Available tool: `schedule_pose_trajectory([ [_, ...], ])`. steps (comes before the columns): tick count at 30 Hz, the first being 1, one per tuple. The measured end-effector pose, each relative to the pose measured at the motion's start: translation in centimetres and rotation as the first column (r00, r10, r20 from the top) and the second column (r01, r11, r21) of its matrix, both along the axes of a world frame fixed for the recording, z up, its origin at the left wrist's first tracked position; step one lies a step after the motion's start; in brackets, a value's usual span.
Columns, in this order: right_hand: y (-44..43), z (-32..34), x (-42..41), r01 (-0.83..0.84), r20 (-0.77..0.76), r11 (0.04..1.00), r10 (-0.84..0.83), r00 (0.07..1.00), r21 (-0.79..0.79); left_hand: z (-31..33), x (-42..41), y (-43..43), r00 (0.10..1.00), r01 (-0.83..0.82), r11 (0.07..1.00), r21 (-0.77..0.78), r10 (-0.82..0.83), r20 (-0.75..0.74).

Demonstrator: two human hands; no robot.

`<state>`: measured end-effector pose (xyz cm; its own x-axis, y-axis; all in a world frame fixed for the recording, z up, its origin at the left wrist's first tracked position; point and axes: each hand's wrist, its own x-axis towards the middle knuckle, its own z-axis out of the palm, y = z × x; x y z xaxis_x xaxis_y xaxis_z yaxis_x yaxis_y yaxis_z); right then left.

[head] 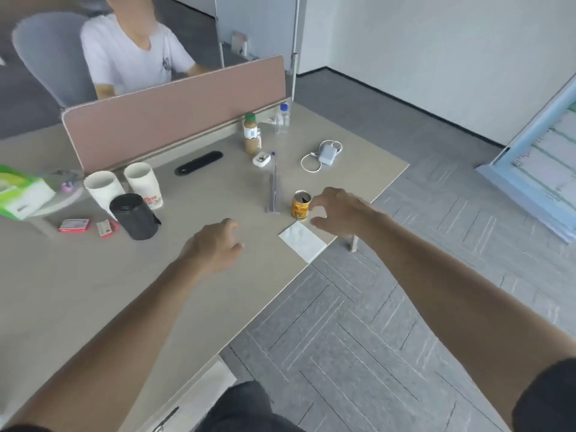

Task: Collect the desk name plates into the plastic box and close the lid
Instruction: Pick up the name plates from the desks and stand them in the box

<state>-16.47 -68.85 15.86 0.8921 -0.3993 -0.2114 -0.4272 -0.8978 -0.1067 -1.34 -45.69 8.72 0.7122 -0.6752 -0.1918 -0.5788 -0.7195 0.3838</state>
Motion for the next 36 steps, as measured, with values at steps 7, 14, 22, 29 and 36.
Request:
schedule_pose_trajectory([
  [7,-7.4,-3.0,10.6,-0.13,-0.035,0.99,0.133,0.991,0.062,-3.4,5.0,-7.4,0.988,-0.152,0.986,-0.074,0.149,-0.049],
  [14,-14.8,-5.9,20.3,-0.165,-0.11,0.982,0.175,0.978,0.096,-5.1,9.8,-15.7,0.963,-0.231,0.97,-0.076,0.217,-0.159],
  [22,-22.7,-11.0,29.9,-0.284,-0.121,0.948,0.301,0.946,0.143,-8.0,12.1,-24.8,0.894,-0.404,0.913,-0.054,0.382,-0.235],
  [29,-27.2,-16.3,35.8,-0.324,-0.096,0.903,0.362,0.927,0.284,-11.4,12.6,-31.4,0.73,-0.615,0.787,0.057,0.595,-0.337],
  [36,-27.9,-19.8,36.6,-0.335,-0.09,0.801,0.431,0.898,0.495,-14.3,12.6,-32.6,0.674,-0.706,0.705,0.067,0.697,-0.244],
])
